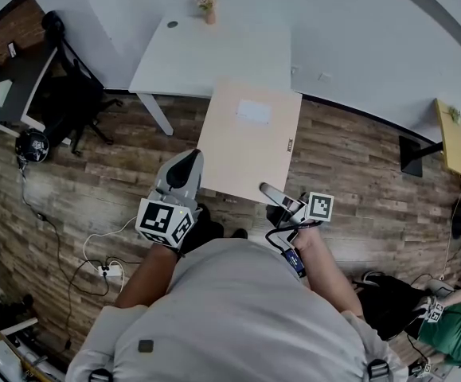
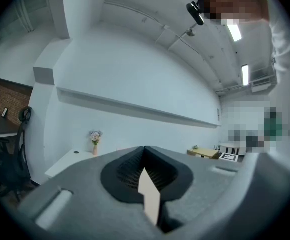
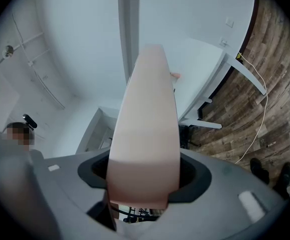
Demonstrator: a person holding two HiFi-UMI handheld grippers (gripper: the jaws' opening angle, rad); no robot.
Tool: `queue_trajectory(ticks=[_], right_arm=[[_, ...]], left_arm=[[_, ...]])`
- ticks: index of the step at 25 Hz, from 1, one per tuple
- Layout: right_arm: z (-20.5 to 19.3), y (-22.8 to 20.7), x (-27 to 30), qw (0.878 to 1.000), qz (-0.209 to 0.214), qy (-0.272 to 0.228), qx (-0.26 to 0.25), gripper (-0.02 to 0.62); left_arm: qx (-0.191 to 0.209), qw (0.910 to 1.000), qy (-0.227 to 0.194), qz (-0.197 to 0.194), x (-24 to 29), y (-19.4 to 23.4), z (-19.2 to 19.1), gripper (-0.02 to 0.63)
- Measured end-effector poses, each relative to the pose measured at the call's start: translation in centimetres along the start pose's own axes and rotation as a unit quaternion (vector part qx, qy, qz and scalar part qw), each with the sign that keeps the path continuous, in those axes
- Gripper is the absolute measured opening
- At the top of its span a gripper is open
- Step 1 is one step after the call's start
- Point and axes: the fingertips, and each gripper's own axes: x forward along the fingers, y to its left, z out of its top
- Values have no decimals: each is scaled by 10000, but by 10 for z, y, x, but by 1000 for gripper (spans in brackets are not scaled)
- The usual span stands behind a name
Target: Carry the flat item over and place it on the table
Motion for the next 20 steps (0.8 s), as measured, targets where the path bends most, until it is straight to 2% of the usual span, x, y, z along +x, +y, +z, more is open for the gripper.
queue_trajectory(ticks=[9,20], right_arm=[[31,-14,54,9999,-118,-48,-37,301],[67,-13,151,9994,-164,-272,-101,301]], left_arm=[[-84,10000,5,21,20,65,2,0],[-4,9995,0,-323,44,157,28,0]])
